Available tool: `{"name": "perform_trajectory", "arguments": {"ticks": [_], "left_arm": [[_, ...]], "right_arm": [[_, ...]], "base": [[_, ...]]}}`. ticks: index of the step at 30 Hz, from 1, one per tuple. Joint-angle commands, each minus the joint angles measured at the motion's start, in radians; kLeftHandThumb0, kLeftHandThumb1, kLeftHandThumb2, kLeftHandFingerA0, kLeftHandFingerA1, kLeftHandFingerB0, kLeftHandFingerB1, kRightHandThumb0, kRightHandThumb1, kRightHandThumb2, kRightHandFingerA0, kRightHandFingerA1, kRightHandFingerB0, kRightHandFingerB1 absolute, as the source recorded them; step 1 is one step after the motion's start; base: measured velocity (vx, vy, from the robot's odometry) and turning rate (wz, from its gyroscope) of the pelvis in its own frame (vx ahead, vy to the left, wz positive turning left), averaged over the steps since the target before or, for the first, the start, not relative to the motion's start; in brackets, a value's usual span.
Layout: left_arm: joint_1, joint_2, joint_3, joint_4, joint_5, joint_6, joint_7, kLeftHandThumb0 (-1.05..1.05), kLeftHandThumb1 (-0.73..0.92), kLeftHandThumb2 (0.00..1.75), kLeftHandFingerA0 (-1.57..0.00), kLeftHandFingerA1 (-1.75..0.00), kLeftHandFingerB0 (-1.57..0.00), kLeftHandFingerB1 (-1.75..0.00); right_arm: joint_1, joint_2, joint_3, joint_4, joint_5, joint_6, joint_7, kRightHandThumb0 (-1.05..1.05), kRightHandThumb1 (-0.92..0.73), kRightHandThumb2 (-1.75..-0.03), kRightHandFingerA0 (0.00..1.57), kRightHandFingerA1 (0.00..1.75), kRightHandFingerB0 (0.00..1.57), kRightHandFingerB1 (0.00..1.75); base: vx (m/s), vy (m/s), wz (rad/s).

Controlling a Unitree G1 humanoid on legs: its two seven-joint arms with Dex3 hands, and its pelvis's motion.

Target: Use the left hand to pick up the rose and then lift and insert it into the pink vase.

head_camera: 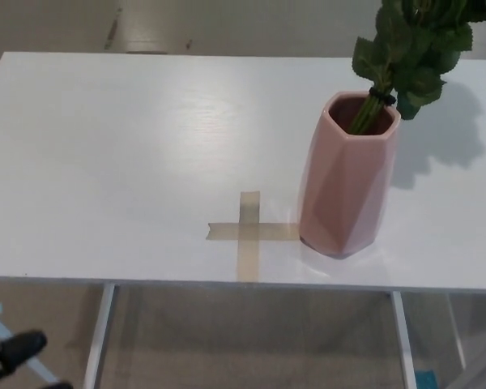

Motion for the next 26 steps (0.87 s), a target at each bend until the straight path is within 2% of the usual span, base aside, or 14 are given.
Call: {"name": "perform_trajectory", "arguments": {"ticks": [1, 3, 4, 5, 6, 10, 13, 15, 16, 26], "left_arm": [[-0.172, -0.052, -0.158, 0.660, 0.408, -0.380, 0.567, -0.75, 0.65, 0.60, -0.24, -0.32, -0.29, -0.31], [-0.226, -0.041, -0.150, 0.762, 0.397, -0.382, 0.621, -0.73, 0.63, 0.60, -0.21, -0.31, -0.27, -0.30], [-0.280, -0.022, -0.142, 0.886, 0.383, -0.404, 0.661, -0.75, 0.51, 0.79, -0.13, -0.39, -0.18, -0.38], [-0.305, -0.008, -0.142, 0.957, 0.379, -0.422, 0.680, -0.71, 0.60, 0.59, -0.14, -0.29, -0.23, -0.29], [-0.307, 0.008, -0.159, 1.006, 0.392, -0.451, 0.684, -0.37, 0.32, 0.93, 0.00, -0.48, 0.00, -0.45], [-0.280, 0.058, -0.274, 1.092, 0.489, -0.565, 0.681, -0.37, 0.29, 0.91, 0.00, -0.48, 0.00, -0.46], [-0.281, 0.071, -0.287, 1.103, 0.474, -0.594, 0.637, -0.35, 0.25, 0.87, 0.00, -0.48, 0.00, -0.46], [-0.288, 0.085, -0.313, 1.127, 0.481, -0.604, 0.631, -0.35, 0.24, 0.87, 0.00, -0.48, 0.00, -0.46], [-0.298, 0.090, -0.320, 1.142, 0.479, -0.608, 0.631, -0.70, 0.51, 0.57, -0.20, -0.30, -0.18, -0.27], [-0.358, 0.109, -0.366, 1.248, 0.452, -0.654, 0.666, -0.66, 0.50, 0.56, -0.22, -0.31, -0.19, -0.28]], "right_arm": [[0.075, -0.005, 0.000, 0.014, -0.009, -0.023, -0.002, -0.27, -0.54, -0.55, 0.73, 0.51, 0.60, 0.46], [0.074, 0.000, 0.002, 0.013, -0.010, -0.022, -0.006, -0.27, -0.54, -0.55, 0.73, 0.51, 0.60, 0.46], [0.072, 0.004, 0.000, 0.012, -0.008, -0.023, -0.008, -0.27, -0.55, -0.55, 0.72, 0.51, 0.60, 0.46], [0.072, 0.007, 0.001, 0.012, -0.008, -0.024, -0.008, -0.27, -0.54, -0.55, 0.71, 0.51, 0.59, 0.46], [0.072, 0.008, 0.003, 0.010, -0.011, -0.025, -0.010, -0.27, -0.54, -0.55, 0.71, 0.51, 0.59, 0.46], [0.072, 0.001, 0.002, 0.005, -0.010, -0.024, -0.016, -0.29, -0.55, -0.56, 0.70, 0.50, 0.59, 0.45], [0.061, 0.000, -0.003, 0.002, -0.005, -0.023, -0.014, -0.28, -0.55, -0.56, 0.66, 0.50, 0.58, 0.45], [0.060, 0.000, 0.000, 0.000, -0.008, -0.029, -0.010, -0.28, -0.54, -0.56, 0.65, 0.49, 0.57, 0.45], [0.057, 0.002, -0.001, -0.001, -0.006, -0.028, -0.009, -0.28, -0.54, -0.56, 0.65, 0.49, 0.57, 0.45], [0.048, 0.004, -0.010, -0.006, 0.004, -0.026, 0.003, -0.30, -0.54, -0.56, 0.63, 0.49, 0.55, 0.44]], "base": [[0.00, 0.000, 0.00], [0.00, 0.000, 0.00], [0.00, 0.000, 0.00], [0.00, 0.000, 0.00], [0.00, 0.000, 0.00], [0.00, 0.000, 0.00], [0.00, 0.000, 0.00], [0.00, 0.000, 0.00], [0.00, 0.000, 0.00], [0.00, 0.000, 0.00]]}}
